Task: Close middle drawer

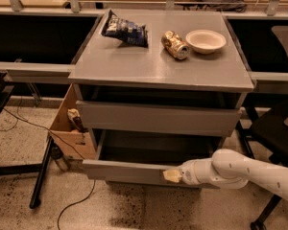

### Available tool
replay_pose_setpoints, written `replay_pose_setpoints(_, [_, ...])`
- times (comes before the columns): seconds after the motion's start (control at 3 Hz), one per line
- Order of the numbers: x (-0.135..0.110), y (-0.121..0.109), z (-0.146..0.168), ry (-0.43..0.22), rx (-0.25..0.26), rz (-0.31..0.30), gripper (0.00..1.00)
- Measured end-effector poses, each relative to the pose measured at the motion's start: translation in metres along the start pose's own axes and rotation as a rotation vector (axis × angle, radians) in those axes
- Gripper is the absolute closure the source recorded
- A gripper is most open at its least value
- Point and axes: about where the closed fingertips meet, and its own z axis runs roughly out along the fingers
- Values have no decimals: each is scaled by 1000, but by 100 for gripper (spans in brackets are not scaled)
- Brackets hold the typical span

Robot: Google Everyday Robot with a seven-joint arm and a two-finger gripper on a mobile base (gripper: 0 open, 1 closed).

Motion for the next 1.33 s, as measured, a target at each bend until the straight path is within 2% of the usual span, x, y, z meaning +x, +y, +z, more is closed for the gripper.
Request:
replay_pose_setpoints(0.33, [-12, -5, -2, -56, -1, 35, 100])
replay_pose_setpoints(0.67, [-24, -7, 3, -74, -6, 53, 100])
replay_pose_setpoints(1.33, [-48, -5, 9, -91, 1, 47, 100])
